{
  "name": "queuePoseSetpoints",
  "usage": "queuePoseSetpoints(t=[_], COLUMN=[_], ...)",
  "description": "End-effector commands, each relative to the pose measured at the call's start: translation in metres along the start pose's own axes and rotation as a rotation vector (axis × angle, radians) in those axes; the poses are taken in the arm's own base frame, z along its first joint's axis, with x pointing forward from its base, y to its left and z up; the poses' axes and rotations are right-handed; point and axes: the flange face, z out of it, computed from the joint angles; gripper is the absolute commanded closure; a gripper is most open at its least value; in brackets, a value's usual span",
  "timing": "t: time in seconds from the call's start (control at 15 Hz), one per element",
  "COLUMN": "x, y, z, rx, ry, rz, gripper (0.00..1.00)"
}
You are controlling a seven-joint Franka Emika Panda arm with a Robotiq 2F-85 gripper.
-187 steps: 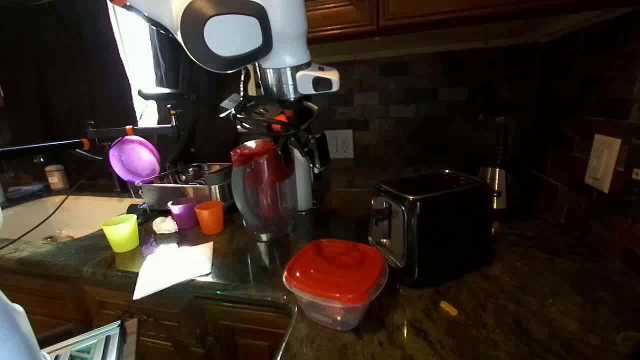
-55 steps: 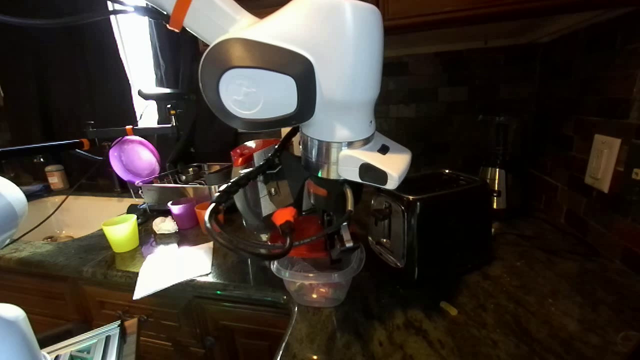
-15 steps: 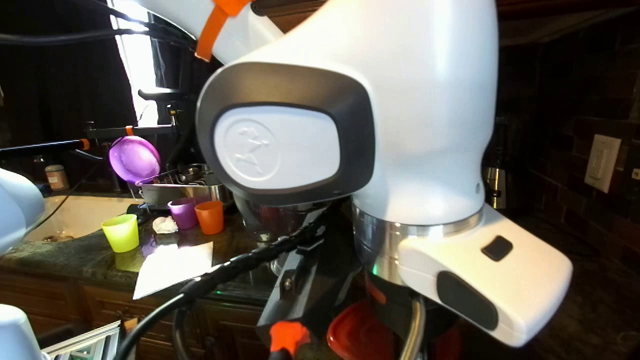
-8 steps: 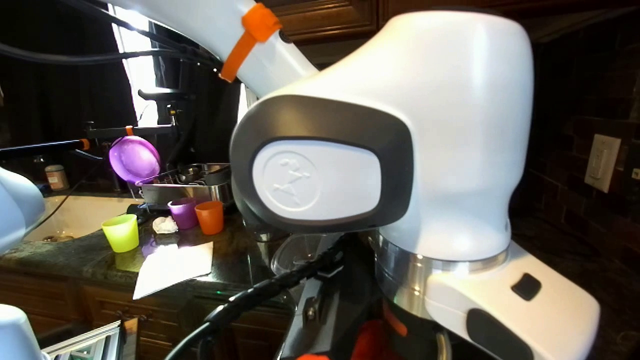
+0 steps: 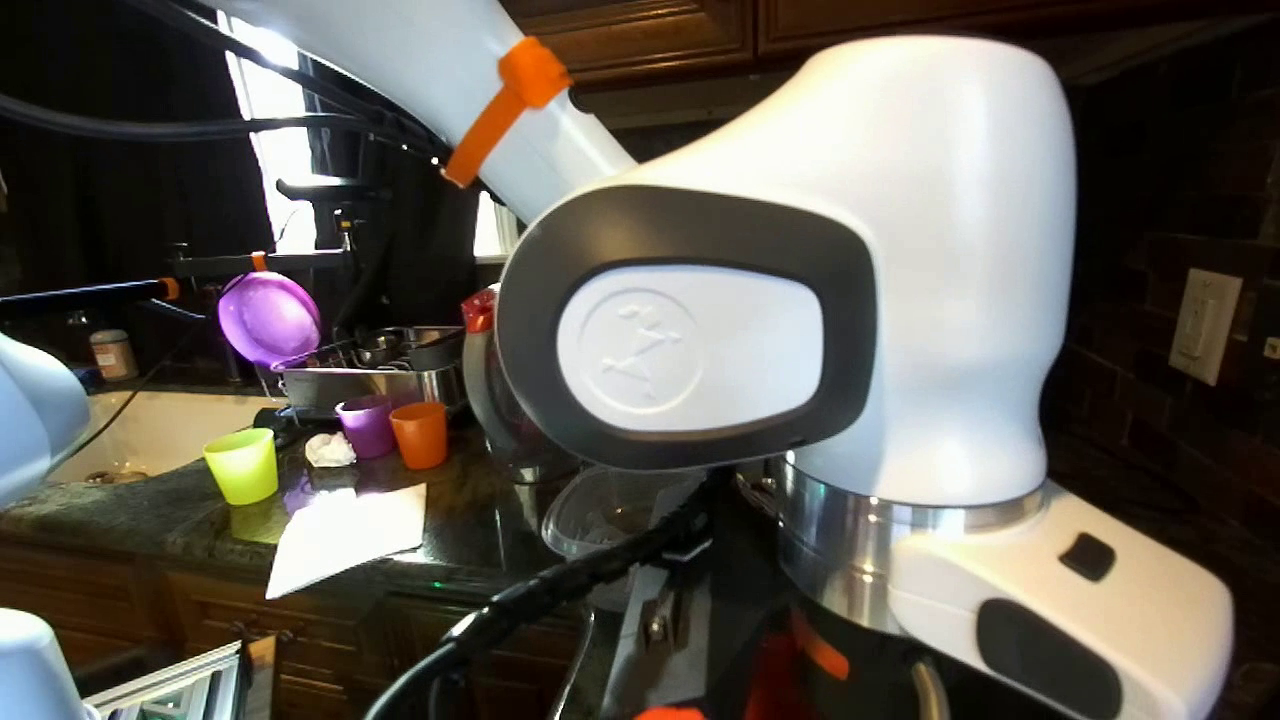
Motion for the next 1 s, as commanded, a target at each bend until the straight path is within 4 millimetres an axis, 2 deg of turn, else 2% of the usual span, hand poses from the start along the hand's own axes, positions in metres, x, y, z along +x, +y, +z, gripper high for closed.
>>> queuePoseSetpoints(t=[0.0,0.13,0.67,0.93], x=[-0.006,-0.016,-0.075,-0.105], y=[-0.007,-0.019,-0.089,-0.131], z=[-0.020,-0.038,-0.108,-0.119], rx=[-0.027,0.002,0.091,0.103], ry=[0.051,0.088,0.215,0.147], rz=[-0.028,-0.086,-0.292,-0.310], gripper=[0.06,0.00,0.00,0.00])
